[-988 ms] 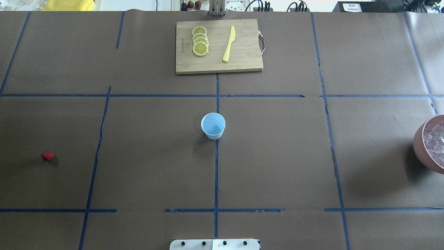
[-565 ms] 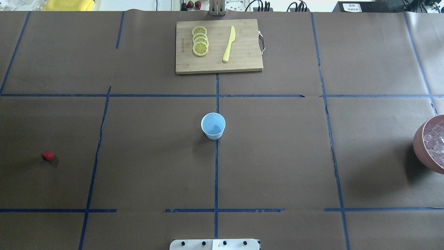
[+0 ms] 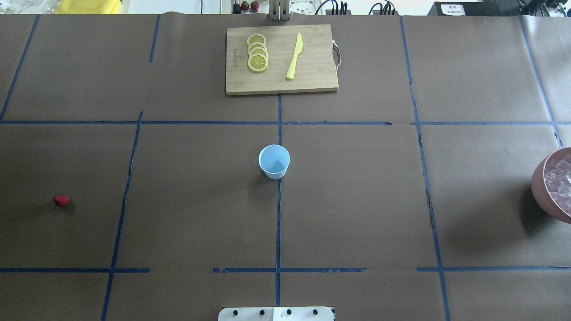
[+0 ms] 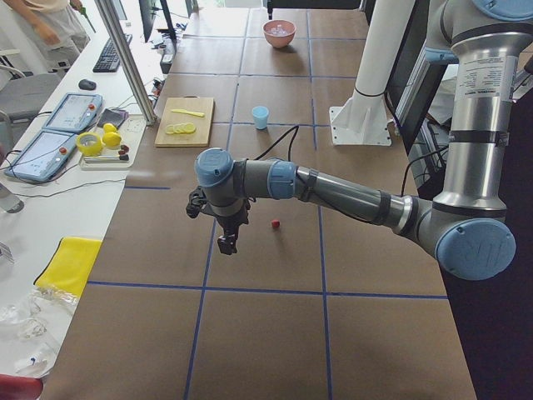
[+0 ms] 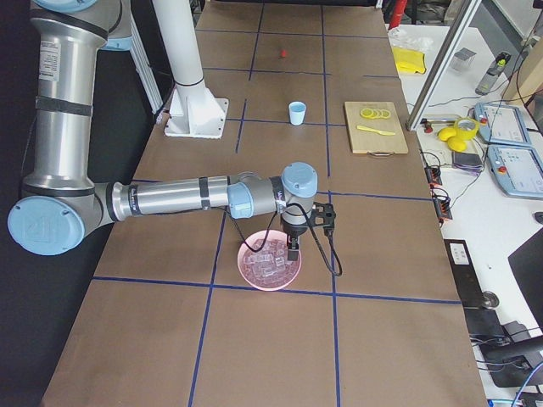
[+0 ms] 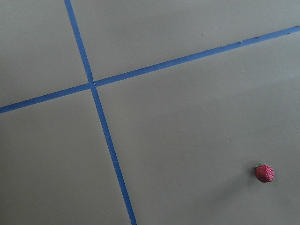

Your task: Put ice and strawberries in cup

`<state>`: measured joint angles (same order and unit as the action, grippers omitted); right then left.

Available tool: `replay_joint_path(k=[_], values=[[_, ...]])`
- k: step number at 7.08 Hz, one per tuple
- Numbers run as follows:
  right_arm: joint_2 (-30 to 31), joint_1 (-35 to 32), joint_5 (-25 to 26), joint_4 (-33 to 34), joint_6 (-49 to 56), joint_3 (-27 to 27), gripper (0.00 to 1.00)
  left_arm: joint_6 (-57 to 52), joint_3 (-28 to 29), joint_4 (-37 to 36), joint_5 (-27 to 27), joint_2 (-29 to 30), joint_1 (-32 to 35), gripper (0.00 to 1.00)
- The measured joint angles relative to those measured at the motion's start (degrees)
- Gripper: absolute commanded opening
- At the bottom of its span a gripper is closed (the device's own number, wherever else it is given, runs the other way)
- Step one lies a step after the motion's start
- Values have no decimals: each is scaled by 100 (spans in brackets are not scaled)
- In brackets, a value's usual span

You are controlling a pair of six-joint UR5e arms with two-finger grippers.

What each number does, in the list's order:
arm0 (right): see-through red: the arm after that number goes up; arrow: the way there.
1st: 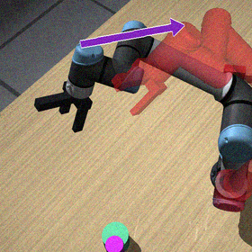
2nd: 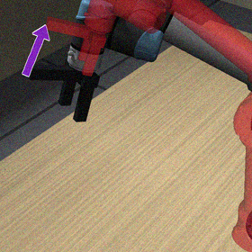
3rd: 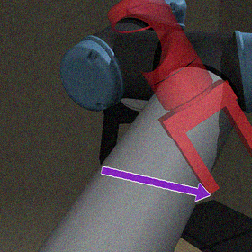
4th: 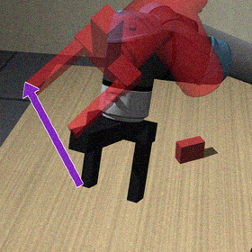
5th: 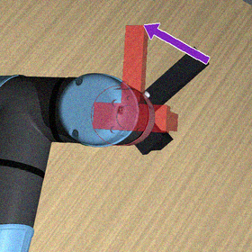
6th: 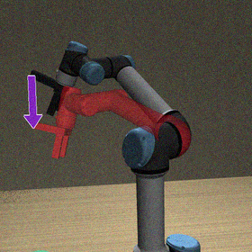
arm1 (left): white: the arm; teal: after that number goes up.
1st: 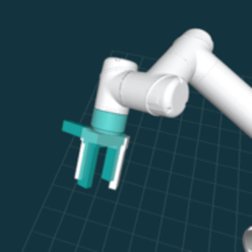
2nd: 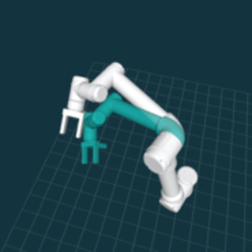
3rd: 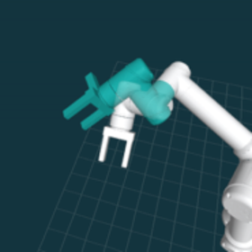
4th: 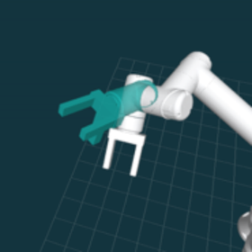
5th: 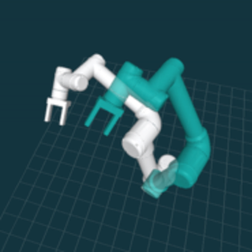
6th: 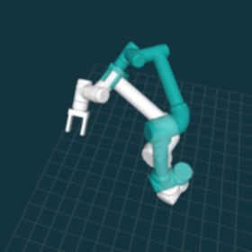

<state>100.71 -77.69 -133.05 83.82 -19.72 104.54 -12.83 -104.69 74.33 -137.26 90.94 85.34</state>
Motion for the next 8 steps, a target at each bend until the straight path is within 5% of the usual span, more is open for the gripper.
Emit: replay_joint_path(k=[3, 8], values=[[666, 426, 150, -1489, -1855, -4, 95, -4, -35, 10, -31, 10, -7, 100], [822, 1052, 496, -1886, -3740, -49, 83, -9, -43, 12, -37, 11, -32, 100]])
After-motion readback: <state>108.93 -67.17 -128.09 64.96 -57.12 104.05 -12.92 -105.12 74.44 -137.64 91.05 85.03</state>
